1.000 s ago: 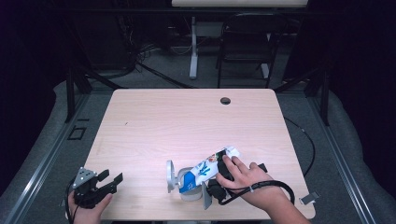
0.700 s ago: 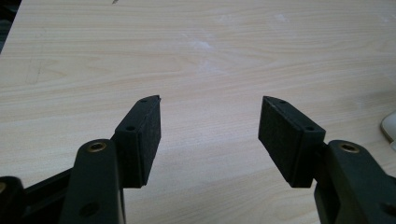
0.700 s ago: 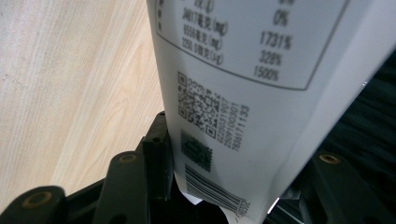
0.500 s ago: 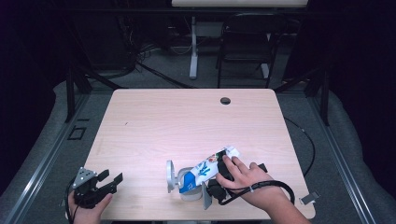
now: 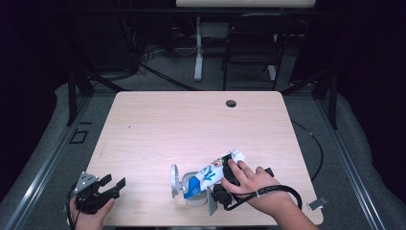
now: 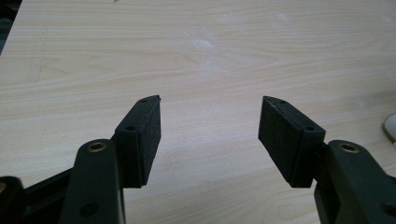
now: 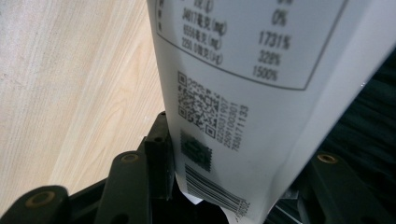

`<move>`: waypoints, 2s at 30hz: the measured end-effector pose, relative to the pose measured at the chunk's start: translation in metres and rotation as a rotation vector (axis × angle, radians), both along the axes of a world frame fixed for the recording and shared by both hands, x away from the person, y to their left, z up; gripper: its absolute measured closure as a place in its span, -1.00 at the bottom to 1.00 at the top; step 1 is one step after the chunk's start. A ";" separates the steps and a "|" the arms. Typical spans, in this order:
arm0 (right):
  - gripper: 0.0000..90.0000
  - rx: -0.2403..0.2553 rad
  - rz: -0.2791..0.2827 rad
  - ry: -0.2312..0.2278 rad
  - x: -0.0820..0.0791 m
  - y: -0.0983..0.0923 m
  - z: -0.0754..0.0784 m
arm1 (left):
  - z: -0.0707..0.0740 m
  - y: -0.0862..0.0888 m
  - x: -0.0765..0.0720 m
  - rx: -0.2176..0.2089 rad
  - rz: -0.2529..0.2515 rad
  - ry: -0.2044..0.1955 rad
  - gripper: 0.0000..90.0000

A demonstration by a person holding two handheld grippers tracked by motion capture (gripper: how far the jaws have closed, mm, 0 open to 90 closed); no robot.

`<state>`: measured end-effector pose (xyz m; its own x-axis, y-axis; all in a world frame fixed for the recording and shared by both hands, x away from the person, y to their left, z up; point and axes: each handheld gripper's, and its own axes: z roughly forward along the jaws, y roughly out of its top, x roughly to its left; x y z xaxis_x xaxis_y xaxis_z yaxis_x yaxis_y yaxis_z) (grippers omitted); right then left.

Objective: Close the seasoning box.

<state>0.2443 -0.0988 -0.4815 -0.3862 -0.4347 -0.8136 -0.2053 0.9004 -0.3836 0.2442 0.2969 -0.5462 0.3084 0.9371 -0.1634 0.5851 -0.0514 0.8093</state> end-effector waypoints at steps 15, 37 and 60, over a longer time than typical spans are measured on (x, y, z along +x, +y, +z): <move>0.19 -0.001 0.001 -0.005 0.000 0.001 0.001 | 0.000 0.000 0.000 -0.002 0.005 -0.003 -0.11; 0.22 -0.003 0.010 -0.011 0.000 0.001 0.002 | 0.000 0.000 0.000 -0.003 0.007 -0.004 -0.11; 0.25 -0.008 0.021 -0.016 0.000 0.002 0.002 | 0.000 0.001 0.000 -0.004 0.011 -0.003 -0.11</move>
<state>0.2445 -0.0969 -0.4790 -0.3638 -0.4490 -0.8161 -0.2181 0.8928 -0.3940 0.2443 0.2982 -0.5465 0.2987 0.9398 -0.1663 0.5834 -0.0419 0.8111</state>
